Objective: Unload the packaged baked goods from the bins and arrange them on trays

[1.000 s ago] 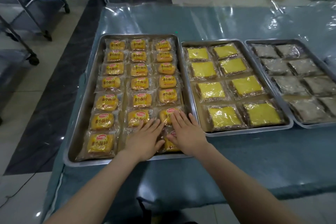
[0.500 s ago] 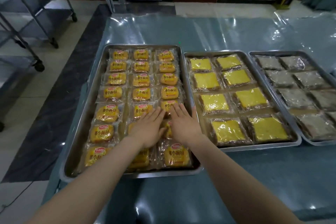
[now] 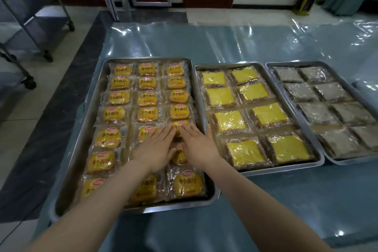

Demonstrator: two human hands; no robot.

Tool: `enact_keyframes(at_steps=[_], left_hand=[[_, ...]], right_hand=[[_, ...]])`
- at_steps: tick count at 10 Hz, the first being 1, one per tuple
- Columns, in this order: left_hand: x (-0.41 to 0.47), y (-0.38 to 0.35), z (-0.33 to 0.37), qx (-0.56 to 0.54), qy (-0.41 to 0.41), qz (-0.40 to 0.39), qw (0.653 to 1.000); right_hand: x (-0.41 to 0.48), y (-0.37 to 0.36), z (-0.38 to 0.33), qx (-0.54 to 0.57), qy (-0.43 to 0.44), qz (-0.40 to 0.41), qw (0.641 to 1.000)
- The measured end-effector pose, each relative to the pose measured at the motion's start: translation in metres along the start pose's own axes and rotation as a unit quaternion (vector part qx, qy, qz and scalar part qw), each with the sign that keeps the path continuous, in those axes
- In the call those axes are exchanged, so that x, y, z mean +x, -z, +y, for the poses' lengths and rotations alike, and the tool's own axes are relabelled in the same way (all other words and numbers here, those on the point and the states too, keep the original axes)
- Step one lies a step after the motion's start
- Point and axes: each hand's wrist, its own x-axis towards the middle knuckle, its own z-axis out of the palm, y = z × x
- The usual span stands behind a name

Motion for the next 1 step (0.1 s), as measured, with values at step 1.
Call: enact_keyframes(at_steps=[1], left_hand=[[-0.0100,0.0161,-0.0012,0.009,-0.009,0.023,1.000]], right_hand=[[0.0003,0.0136,-0.0114,0.029,0.025,0.015,0.999]])
